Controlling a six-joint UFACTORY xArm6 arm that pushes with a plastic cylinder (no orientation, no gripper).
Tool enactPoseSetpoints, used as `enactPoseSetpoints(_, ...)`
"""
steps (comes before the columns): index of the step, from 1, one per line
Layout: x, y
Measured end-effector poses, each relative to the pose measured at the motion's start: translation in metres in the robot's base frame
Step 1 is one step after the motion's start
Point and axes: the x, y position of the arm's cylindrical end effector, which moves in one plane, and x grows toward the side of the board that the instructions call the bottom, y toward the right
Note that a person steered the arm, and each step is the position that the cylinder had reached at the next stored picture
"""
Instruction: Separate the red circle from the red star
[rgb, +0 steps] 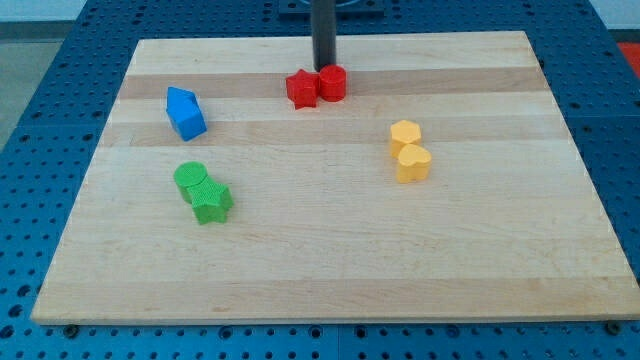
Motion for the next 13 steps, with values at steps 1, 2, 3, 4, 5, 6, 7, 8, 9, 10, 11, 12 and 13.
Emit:
enactPoseSetpoints(1,0.017,0.005)
enactPoseSetpoints(2,0.034,0.005)
enactPoseSetpoints(3,0.025,0.006)
enactPoseSetpoints(4,0.005,-0.006)
enactPoseSetpoints(5,0.024,-0.028)
enactPoseSetpoints(6,0.055,-0.030)
enactPoseSetpoints(7,0.061,-0.031)
enactPoseSetpoints(8,0.019,-0.033)
enactPoseSetpoints(9,0.013,-0.006)
enactPoseSetpoints(10,0.029,0.006)
enactPoseSetpoints(11,0.052,-0.016)
enactPoseSetpoints(12,0.069,-0.047)
enactPoseSetpoints(13,0.068,-0.045)
